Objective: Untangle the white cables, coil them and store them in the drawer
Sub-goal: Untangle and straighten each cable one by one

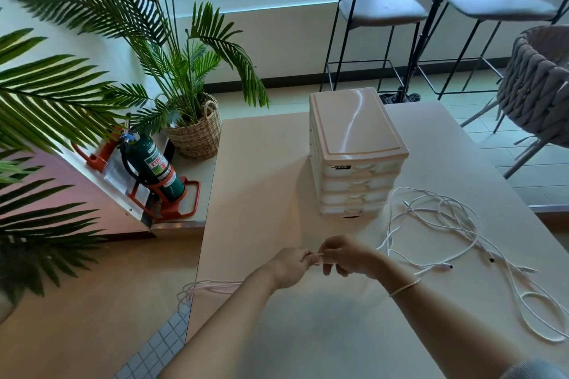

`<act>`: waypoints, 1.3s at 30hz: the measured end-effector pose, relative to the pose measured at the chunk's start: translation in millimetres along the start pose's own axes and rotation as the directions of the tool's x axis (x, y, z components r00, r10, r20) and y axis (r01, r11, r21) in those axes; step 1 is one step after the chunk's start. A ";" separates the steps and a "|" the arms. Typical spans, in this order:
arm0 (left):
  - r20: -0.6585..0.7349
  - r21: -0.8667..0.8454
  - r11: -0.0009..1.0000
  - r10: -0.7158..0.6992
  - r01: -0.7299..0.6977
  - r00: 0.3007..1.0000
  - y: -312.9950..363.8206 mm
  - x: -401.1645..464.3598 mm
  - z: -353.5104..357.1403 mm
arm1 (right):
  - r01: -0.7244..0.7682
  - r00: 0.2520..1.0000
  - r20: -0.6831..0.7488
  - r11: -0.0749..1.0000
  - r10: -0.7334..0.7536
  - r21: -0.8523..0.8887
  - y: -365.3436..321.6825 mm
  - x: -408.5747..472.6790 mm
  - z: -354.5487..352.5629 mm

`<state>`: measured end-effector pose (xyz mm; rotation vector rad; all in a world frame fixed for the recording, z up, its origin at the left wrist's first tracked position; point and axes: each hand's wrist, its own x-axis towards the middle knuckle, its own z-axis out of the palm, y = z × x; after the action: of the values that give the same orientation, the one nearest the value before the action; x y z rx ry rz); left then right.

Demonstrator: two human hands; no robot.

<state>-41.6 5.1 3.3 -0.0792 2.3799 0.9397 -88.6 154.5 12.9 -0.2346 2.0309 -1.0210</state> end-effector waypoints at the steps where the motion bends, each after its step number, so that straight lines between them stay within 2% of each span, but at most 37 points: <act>1: -0.003 0.034 0.999 0.010 -0.010 1.000 0.4 0.6 0.6 | -0.006 1.000 -0.005 1.000 0.006 -0.006 1.2 -1.8 -3.0; 4: -0.027 0.095 0.994 0.048 -0.045 0.998 4.0 2.7 2.6 | -0.035 0.999 0.011 0.997 0.036 -0.072 3.8 -7.0 -12.3; 6: -0.032 0.111 0.992 0.066 -0.062 0.997 4.1 3.6 3.9 | -0.052 0.997 0.045 0.977 0.063 -0.209 4.4 -10.4 -20.6; 9: -0.056 0.119 0.991 0.076 -0.069 0.996 3.6 4.5 4.5 | -0.074 0.993 0.047 0.898 0.105 -0.433 8.4 -14.2 -39.6; 13: -0.072 0.106 0.992 0.081 -0.073 0.994 3.2 5.8 -1.2 | -0.150 0.981 0.017 0.802 0.195 -0.578 23.0 -21.2 -70.8; 15: -0.087 0.101 0.992 0.088 -0.079 0.992 1.0 6.0 -4.6 | -0.211 0.974 -0.064 0.776 0.217 -0.594 31.3 -26.5 -85.1; 17: -0.111 0.087 0.993 0.093 -0.084 0.989 -0.7 4.0 -8.1 | -0.289 0.956 -0.210 0.786 0.206 -0.546 45.7 -27.9 -100.1; 19: -0.139 0.057 0.995 0.084 -0.076 0.987 -3.8 4.4 -12.0 | -0.393 0.899 -0.394 0.750 0.192 -0.532 61.3 -29.7 -116.0; 21: -0.160 0.024 0.999 0.045 -0.042 0.986 -8.7 4.4 -17.3 | -0.532 0.805 -0.569 0.632 0.169 -0.563 74.3 -34.3 -129.4; 23: -0.182 0.008 1.000 0.016 -0.015 0.983 -15.0 4.7 -21.1 | -0.625 0.739 -0.641 0.561 0.204 -0.542 84.3 -38.5 -136.2; 25: -0.190 0.019 1.000 0.010 -0.007 0.982 -18.7 5.0 -20.8 | -0.644 0.731 -0.643 0.543 0.229 -0.538 84.8 -39.1 -131.8; 27: -0.191 0.028 1.000 0.012 -0.007 0.982 -18.4 5.0 -17.6 | -0.585 0.787 -0.588 0.534 0.190 -0.610 73.8 -33.8 -115.5; 28: -0.190 0.029 1.000 0.013 -0.007 0.982 -17.1 5.1 -16.4 | -0.509 0.832 -0.538 0.572 0.136 -0.643 65.3 -29.2 -103.0; 31: -0.174 0.034 0.999 0.016 -0.011 0.985 -12.2 5.9 -15.5 | -0.137 0.926 -0.365 0.809 -0.101 -0.572 30.5 -16.0 -57.2; 33: -0.157 0.023 1.000 0.014 -0.010 0.987 -10.0 5.3 -15.4 | 0.056 0.957 -0.234 0.897 -0.174 -0.439 5.2 -12.0 -28.2; 35: -0.147 0.008 1.000 0.009 -0.008 0.989 -10.0 4.0 -14.7 | 0.101 0.974 -0.157 0.934 -0.163 -0.342 -10.3 -7.8 -7.5; 39: -0.117 0.002 1.000 0.009 -0.009 0.993 -13.0 1.0 -12.6 | 0.106 0.977 -0.132 0.921 -0.167 -0.375 -18.3 -1.4 0.2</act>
<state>-45.3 -12.6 2.3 -0.1262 2.4905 0.9618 -91.0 143.1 27.2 -0.5118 2.3755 -0.7531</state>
